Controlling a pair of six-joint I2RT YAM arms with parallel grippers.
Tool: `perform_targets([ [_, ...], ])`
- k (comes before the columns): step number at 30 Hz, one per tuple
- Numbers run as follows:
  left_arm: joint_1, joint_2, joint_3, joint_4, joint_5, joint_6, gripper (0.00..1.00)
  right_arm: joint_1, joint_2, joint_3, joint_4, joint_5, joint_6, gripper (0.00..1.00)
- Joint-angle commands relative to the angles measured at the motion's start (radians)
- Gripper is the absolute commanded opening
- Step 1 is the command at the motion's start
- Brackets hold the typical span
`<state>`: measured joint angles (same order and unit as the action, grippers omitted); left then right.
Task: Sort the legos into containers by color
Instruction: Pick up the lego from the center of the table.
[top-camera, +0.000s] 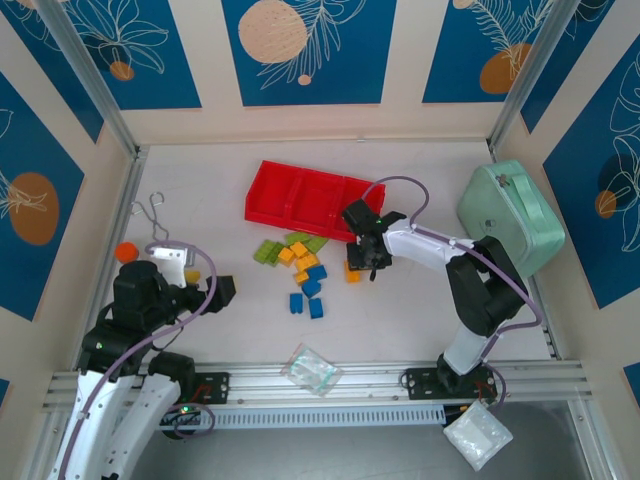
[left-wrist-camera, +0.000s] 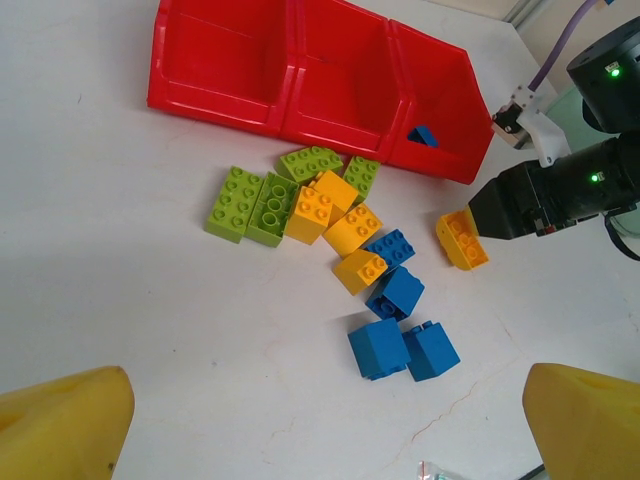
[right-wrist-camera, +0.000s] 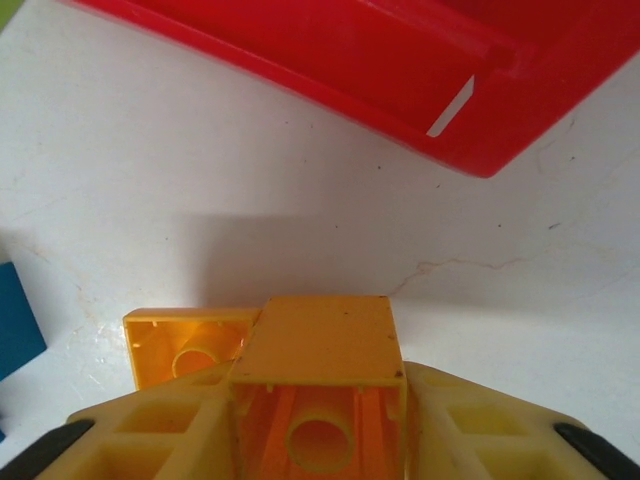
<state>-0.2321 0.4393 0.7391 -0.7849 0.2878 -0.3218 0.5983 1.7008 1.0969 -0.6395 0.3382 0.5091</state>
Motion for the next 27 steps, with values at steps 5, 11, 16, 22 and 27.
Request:
perform_targets([
  [5,-0.004,-0.008,-0.012,0.028,0.014,0.007,0.99,0.004,-0.02,-0.011,-0.02,0.009,-0.019,0.48],
  [11,-0.004,-0.009,-0.012,0.027,0.012,0.007,0.99,-0.001,-0.058,-0.012,-0.032,0.012,-0.019,0.5],
  [16,-0.004,-0.012,-0.012,0.027,0.01,0.006,0.99,-0.038,-0.067,-0.011,-0.026,-0.004,0.005,0.49],
  [22,-0.005,-0.012,-0.011,0.027,0.01,0.007,1.0,-0.06,-0.013,0.015,-0.032,-0.031,0.054,0.48],
  [27,-0.004,-0.015,-0.012,0.027,0.011,0.007,1.0,-0.068,0.026,0.018,-0.014,-0.065,0.092,0.48],
])
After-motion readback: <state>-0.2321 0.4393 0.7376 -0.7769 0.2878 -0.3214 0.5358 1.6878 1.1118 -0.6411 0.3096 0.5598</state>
